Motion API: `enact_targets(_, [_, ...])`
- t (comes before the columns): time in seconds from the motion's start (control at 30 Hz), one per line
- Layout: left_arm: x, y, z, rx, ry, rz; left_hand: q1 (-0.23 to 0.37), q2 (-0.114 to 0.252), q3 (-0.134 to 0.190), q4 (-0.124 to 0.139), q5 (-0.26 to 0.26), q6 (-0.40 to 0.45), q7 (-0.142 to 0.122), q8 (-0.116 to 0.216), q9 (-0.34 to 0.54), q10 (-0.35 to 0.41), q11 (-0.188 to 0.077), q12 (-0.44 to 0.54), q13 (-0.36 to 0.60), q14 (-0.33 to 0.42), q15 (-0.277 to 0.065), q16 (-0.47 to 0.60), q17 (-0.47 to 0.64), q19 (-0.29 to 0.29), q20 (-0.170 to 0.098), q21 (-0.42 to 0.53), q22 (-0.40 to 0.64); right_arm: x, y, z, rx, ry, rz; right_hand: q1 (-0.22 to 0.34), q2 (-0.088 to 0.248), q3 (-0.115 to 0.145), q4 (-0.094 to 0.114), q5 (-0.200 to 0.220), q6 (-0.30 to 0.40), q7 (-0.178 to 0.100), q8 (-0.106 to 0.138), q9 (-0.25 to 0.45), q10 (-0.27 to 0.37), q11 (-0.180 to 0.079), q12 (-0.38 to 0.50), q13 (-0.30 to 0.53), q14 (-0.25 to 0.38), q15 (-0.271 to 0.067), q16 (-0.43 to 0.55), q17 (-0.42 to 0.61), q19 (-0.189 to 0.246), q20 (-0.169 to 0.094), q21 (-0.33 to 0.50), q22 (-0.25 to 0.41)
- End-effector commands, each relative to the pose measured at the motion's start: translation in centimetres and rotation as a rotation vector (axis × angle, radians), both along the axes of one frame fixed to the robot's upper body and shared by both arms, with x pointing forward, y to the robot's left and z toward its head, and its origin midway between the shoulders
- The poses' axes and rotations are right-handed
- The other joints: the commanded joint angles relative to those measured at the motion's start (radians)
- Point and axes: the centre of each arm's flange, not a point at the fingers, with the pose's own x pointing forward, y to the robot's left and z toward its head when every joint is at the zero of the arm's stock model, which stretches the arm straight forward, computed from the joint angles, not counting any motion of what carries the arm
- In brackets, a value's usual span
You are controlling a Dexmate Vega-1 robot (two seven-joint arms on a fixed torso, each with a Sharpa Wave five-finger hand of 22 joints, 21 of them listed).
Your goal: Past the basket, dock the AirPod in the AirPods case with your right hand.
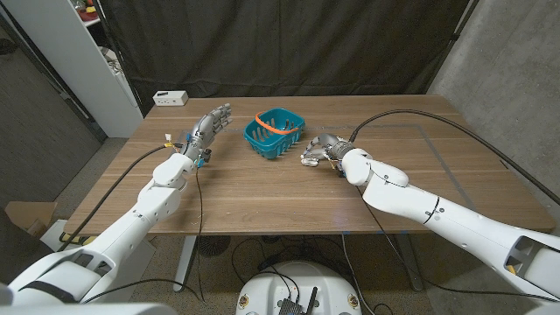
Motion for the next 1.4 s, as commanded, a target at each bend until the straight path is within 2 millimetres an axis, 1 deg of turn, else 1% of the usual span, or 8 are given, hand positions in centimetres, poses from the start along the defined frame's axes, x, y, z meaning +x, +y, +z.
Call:
enact_targets(0.03, [0.1,-0.1,0.4,0.005,-0.007,-0.002,-0.002,-0.007,0.002,-0.003,0.007,-0.001,0.002,-0.001,0.004,0.001,-0.003,0.003,0.003,0.002,0.001,0.001,0.003,-0.004,0.005,0.000,0.001,1.1,0.3,0.5,-0.029,0.017,0.007,-0.003,0.012,0.003,0.001,-0.001,0.011,-0.006,-0.007,-0.003,-0.004,-0.007,-0.004,-0.001,0.001,-0.128,0.000,-0.002,-0.010,-0.007,0.001,0.002])
enact_targets(0.33, [0.1,-0.2,0.6,0.007,-0.006,0.003,-0.002,-0.007,0.002,-0.005,0.007,-0.001,0.002,-0.001,0.004,0.003,-0.004,0.004,0.002,0.001,-0.001,0.001,0.003,-0.004,0.005,0.000,0.001,2.0,0.0,0.0,-0.012,0.013,0.024,0.010,0.020,0.009,-0.014,-0.004,0.019,-0.014,-0.015,-0.011,0.007,-0.011,0.000,-0.004,0.017,-0.136,0.004,-0.007,-0.005,-0.010,0.004,0.002])
enact_targets(0.37, [0.1,-0.2,0.6,0.006,-0.006,0.003,-0.002,-0.007,0.002,-0.005,0.007,-0.001,0.002,-0.001,0.004,0.003,-0.003,0.004,0.002,0.002,-0.001,0.001,0.003,-0.004,0.005,0.000,0.001,2.1,-0.1,-0.1,-0.011,0.013,0.025,0.011,0.021,0.009,-0.016,-0.004,0.021,-0.015,-0.016,-0.012,0.011,-0.018,0.001,-0.005,0.020,-0.138,0.005,-0.008,-0.004,-0.010,0.004,0.002])
enact_targets(0.43, [0.1,-0.3,0.6,0.004,-0.001,0.007,-0.002,-0.007,0.001,-0.005,0.007,-0.001,0.002,-0.001,0.004,0.003,-0.003,0.004,0.002,0.002,0.000,0.002,0.003,-0.004,0.006,0.000,0.001,2.3,-0.1,-0.2,-0.013,0.015,0.027,0.014,0.023,0.010,-0.019,-0.004,0.023,-0.020,-0.019,-0.014,0.010,-0.020,0.001,-0.006,0.022,-0.142,0.006,-0.008,-0.003,-0.012,0.005,0.002])
enact_targets(0.53, [0.2,-0.4,0.6,0.002,0.001,0.008,-0.002,-0.007,0.001,-0.005,0.007,-0.001,0.002,-0.001,0.004,0.002,-0.004,0.004,0.002,0.001,-0.002,0.001,0.003,-0.004,0.005,0.000,0.001,2.5,-0.2,-0.4,-0.008,0.018,0.027,0.016,0.024,0.010,-0.022,-0.005,0.024,-0.022,-0.021,-0.015,0.010,-0.018,0.001,-0.007,0.023,-0.143,0.007,-0.009,-0.003,-0.012,0.005,0.002])
enact_targets(0.9, [0.4,-0.7,0.8,0.006,0.001,0.007,-0.004,-0.007,0.000,-0.005,0.007,-0.001,0.002,-0.001,0.004,0.002,-0.003,0.004,0.002,0.003,0.001,0.002,0.003,-0.005,0.006,0.000,0.001,3.3,-0.7,-0.4,0.002,0.020,0.018,0.016,0.026,0.009,-0.026,-0.007,0.023,-0.027,-0.029,-0.020,0.010,-0.024,0.000,-0.009,0.027,-0.145,0.009,-0.010,-0.003,-0.012,0.005,0.002])
enact_targets(1.07, [0.5,-0.9,1.0,0.009,0.004,0.008,-0.005,-0.007,0.000,-0.005,0.007,-0.001,0.003,-0.001,0.004,0.003,-0.002,0.005,0.001,0.003,0.001,0.002,0.004,-0.005,0.005,0.000,0.001,3.6,-0.9,-0.4,0.006,0.022,0.015,0.016,0.027,0.008,-0.028,-0.008,0.027,-0.028,-0.032,-0.022,0.009,-0.020,-0.001,-0.011,0.028,-0.145,0.009,-0.011,-0.002,-0.013,0.006,0.002])
enact_targets(1.4, [0.5,-1.2,1.1,0.012,0.008,0.006,-0.006,-0.007,-0.001,-0.006,0.007,0.000,0.001,-0.001,0.004,0.003,-0.003,0.006,0.001,0.003,0.000,0.002,0.004,-0.005,0.006,0.000,0.001,3.5,-1.1,-0.4,0.018,0.015,0.014,0.017,0.029,0.007,-0.033,-0.008,0.035,-0.029,-0.037,-0.025,0.013,-0.020,0.000,-0.013,0.033,-0.148,0.012,-0.012,-0.002,-0.013,0.006,0.002])
